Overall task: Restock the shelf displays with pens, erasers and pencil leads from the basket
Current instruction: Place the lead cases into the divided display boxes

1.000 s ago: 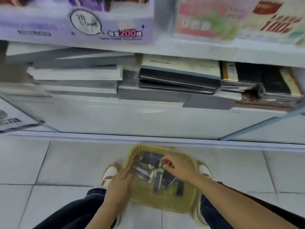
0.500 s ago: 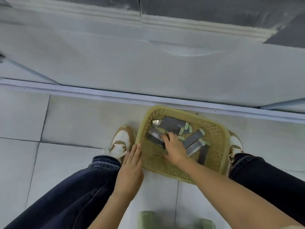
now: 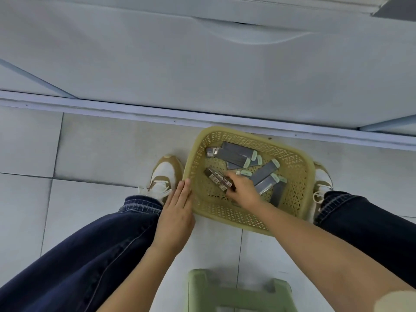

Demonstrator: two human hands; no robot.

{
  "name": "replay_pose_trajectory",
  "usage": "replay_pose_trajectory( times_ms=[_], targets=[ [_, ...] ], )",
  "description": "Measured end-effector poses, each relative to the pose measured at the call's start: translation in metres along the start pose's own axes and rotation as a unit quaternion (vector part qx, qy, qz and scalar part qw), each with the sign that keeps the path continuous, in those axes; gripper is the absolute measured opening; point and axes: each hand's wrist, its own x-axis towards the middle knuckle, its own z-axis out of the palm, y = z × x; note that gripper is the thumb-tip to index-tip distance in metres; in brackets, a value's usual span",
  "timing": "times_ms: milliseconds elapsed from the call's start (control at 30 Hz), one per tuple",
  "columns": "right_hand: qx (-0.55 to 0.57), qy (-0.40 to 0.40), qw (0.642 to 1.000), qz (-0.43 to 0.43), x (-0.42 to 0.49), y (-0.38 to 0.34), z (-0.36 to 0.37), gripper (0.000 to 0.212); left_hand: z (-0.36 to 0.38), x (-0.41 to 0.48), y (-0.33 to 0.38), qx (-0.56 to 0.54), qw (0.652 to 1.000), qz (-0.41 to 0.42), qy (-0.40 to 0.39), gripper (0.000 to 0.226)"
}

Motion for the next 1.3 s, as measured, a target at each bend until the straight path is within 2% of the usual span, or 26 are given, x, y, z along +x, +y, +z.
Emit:
replay_pose_trajectory(
  times_ms=[133, 167, 233, 300, 333, 400, 467, 567, 633, 667, 767, 867, 1000, 1100, 1200, 1300],
  targets=[
    [0.017, -0.121, 0.992, -0.024, -0.013, 0.003, -0.026, 0.046, -0.011, 0.01, 0.005, -0.019, 0.999, 0.01, 0.04, 0.056],
    [0.008, -0.151, 0.988, -0.041, -0.017, 0.001, -0.033, 0.045, -0.014, 0.016, 0.009, -0.032, 0.999, 0.017, 0.029, 0.059],
    [-0.012, -0.202, 0.975, -0.087, -0.023, -0.008, -0.045, 0.04, -0.016, 0.03, 0.019, -0.051, 0.997, 0.024, -0.049, 0.071],
    [-0.009, -0.236, 0.964, -0.125, -0.029, -0.019, -0.054, 0.029, -0.015, 0.042, 0.033, -0.078, 0.983, -0.013, -0.166, 0.076],
    [0.001, -0.248, 0.959, -0.137, -0.031, -0.023, -0.056, 0.024, -0.014, 0.046, 0.037, -0.092, 0.973, -0.034, -0.208, 0.069],
    [0.021, -0.26, 0.956, -0.137, -0.033, -0.026, -0.059, 0.021, -0.011, 0.048, 0.04, -0.146, 0.959, -0.062, -0.236, 0.037],
    [0.058, -0.225, 0.967, -0.107, -0.03, -0.02, -0.062, 0.022, -0.007, 0.044, 0.035, -0.238, 0.941, -0.091, -0.221, 0.016],
    [0.136, -0.035, 0.989, -0.046, -0.016, -0.004, -0.069, 0.032, -0.006, 0.037, 0.023, -0.402, 0.889, -0.158, -0.153, 0.012],
    [0.088, 0.077, 0.993, -0.022, -0.001, 0.009, -0.072, 0.039, -0.006, 0.035, 0.017, -0.49, 0.838, -0.216, -0.098, 0.014],
    [0.048, 0.093, 0.994, -0.012, 0.007, 0.014, -0.071, 0.043, -0.006, 0.035, 0.014, -0.51, 0.824, -0.234, -0.075, 0.015],
    [-0.064, 0.068, 0.995, 0.02, 0.025, 0.019, -0.058, 0.057, -0.004, 0.036, 0.009, -0.517, 0.82, -0.239, -0.051, 0.011],
    [-0.122, 0.107, 0.985, 0.049, 0.029, 0.02, -0.038, 0.062, -0.001, 0.036, 0.007, -0.521, 0.819, -0.236, -0.046, 0.007],
    [-0.098, 0.13, 0.984, 0.068, 0.029, 0.02, -0.024, 0.073, 0.0, 0.037, 0.004, -0.549, 0.8, -0.241, -0.041, 0.015],
    [-0.061, 0.109, 0.988, 0.086, 0.032, 0.017, -0.026, 0.081, 0.002, 0.037, 0.002, -0.557, 0.793, -0.243, -0.04, 0.017],
    [-0.075, 0.075, 0.988, 0.108, 0.034, 0.015, -0.028, 0.071, 0.003, 0.036, 0.002, -0.557, 0.793, -0.245, -0.037, 0.019],
    [-0.098, 0.043, 0.99, 0.093, 0.03, 0.016, -0.027, 0.057, 0.003, 0.035, 0.003, -0.555, 0.794, -0.246, -0.036, 0.02]
  ],
)
